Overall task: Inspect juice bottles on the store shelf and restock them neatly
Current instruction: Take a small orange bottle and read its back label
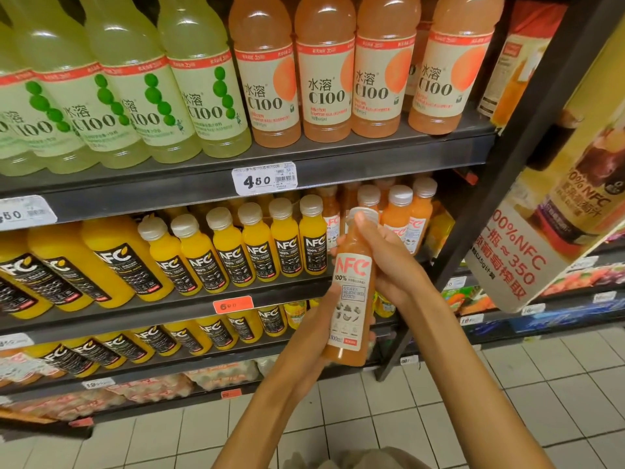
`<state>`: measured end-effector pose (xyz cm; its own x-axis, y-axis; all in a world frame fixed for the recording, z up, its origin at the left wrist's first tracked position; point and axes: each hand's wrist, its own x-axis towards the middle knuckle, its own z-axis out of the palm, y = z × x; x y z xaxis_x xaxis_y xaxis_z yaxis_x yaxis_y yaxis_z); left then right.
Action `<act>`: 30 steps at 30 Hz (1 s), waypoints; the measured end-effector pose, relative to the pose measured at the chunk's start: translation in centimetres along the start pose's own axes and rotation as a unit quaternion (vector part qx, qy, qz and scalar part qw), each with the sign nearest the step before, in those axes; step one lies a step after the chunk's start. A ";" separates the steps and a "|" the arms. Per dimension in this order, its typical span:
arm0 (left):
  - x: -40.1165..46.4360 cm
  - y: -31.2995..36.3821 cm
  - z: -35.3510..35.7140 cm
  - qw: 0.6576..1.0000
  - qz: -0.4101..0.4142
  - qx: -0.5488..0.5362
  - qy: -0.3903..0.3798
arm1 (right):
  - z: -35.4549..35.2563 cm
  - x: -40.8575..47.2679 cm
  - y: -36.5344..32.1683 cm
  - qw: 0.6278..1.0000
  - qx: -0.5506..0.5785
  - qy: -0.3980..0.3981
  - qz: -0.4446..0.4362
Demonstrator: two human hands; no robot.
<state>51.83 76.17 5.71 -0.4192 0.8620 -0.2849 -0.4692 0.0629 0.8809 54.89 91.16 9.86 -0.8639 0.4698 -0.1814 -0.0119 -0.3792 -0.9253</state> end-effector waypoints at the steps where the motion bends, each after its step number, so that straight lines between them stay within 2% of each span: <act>1: 0.1 -0.2 0.1 1.000 0.002 0.008 0.013 | -0.1 0.1 0.2 1.000 0.010 -0.004 0.004; 4: 0.8 -1.3 0.7 0.997 0.014 0.042 0.062 | -0.5 0.2 0.9 1.000 0.013 0.000 -0.009; 7: 1.4 -2.0 0.8 0.990 0.036 0.100 0.092 | -1.0 -0.1 1.3 0.998 0.004 -0.007 -0.070; 10: 2.7 -2.4 0.4 0.983 0.048 0.153 0.089 | -2.0 -0.4 1.1 0.992 -0.005 -0.024 -0.126; 14: 5.6 -2.7 -0.7 0.972 0.062 0.211 0.079 | -2.8 -0.1 0.6 0.983 -0.089 -0.031 -0.155; 19: 9.7 -2.8 -2.2 0.921 0.095 0.318 0.205 | -3.6 0.9 0.4 0.965 -0.181 -0.048 -0.181; 22: 11.7 -3.1 -2.7 0.904 0.081 0.340 0.246 | -3.6 1.9 0.7 0.955 -0.224 -0.047 -0.189; 26: 13.4 -4.0 -2.4 0.910 0.034 0.299 0.285 | -3.9 3.2 1.1 0.944 -0.266 -0.026 -0.194; 30: 14.2 -4.3 -2.0 0.901 0.036 0.273 0.336 | -4.3 4.4 1.4 0.929 -0.313 -0.030 -0.196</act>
<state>46.31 87.16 -2.86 -0.8949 0.3872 -0.2217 -0.0455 0.4152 0.9086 53.21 96.15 6.35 -0.8822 0.4208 0.2110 -0.0521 0.3582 -0.9322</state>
